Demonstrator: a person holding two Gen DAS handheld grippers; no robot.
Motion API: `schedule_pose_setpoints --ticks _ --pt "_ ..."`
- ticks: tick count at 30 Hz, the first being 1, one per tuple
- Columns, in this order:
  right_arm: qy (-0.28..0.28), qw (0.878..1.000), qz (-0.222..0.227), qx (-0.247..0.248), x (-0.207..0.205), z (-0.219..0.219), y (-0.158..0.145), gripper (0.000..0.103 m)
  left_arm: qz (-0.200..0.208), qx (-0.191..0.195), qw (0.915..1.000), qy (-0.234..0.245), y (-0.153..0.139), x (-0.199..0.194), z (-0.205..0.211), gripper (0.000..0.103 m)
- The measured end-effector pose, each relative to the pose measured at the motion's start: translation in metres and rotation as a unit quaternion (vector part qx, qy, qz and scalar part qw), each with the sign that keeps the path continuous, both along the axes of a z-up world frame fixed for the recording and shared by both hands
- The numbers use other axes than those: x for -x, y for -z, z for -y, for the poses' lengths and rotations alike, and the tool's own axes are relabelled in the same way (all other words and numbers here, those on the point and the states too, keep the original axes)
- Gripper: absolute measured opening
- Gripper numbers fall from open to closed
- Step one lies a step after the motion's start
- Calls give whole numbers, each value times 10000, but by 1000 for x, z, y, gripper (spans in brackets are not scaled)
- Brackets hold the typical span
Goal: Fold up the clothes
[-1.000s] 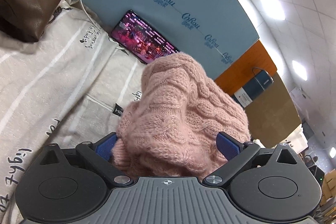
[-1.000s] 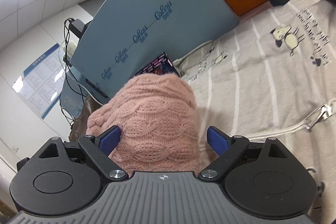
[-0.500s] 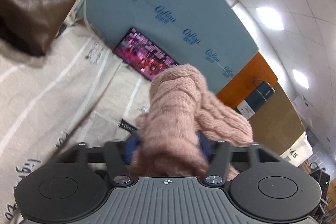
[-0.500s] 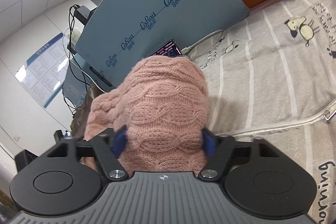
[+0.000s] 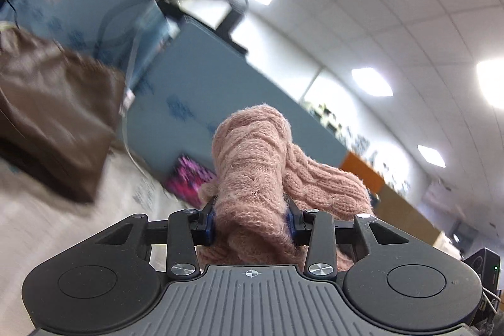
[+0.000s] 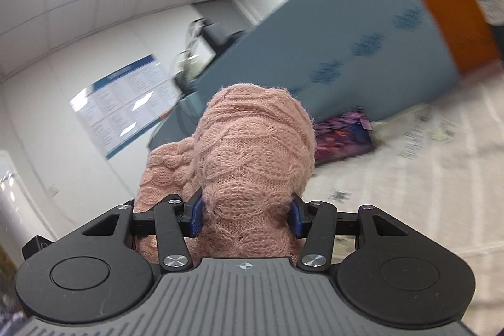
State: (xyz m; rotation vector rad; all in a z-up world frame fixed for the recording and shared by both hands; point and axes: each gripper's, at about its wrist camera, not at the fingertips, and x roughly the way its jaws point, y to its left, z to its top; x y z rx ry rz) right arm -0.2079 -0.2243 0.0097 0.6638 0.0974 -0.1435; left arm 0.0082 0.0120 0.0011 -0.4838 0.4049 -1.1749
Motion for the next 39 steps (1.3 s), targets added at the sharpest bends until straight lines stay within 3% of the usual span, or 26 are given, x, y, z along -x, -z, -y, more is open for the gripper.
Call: schedule_pose_setpoints --ticks 5,11,18,29,39 --pt "-578 9979 73 270 -55 -21 -22 47 -8 240 9972 -706 -12 -25 -44 38" --pt "-1301 9902 286 420 -137 -55 -39 47 148 106 9851 -1708 -32 -56 -87 38" --pt "-1896 9806 224 436 -199 -78 -44 48 11 30 9733 -2293 -34 -91 -110 38" --pt "-1821 9827 343 12 -271 -54 -33 49 -205 -86 9702 -2411 -32 -152 -95 38" --pt "-1075 9932 -432 124 -319 -21 6 54 -451 -616 9645 -2530 -4 -200 -44 42"
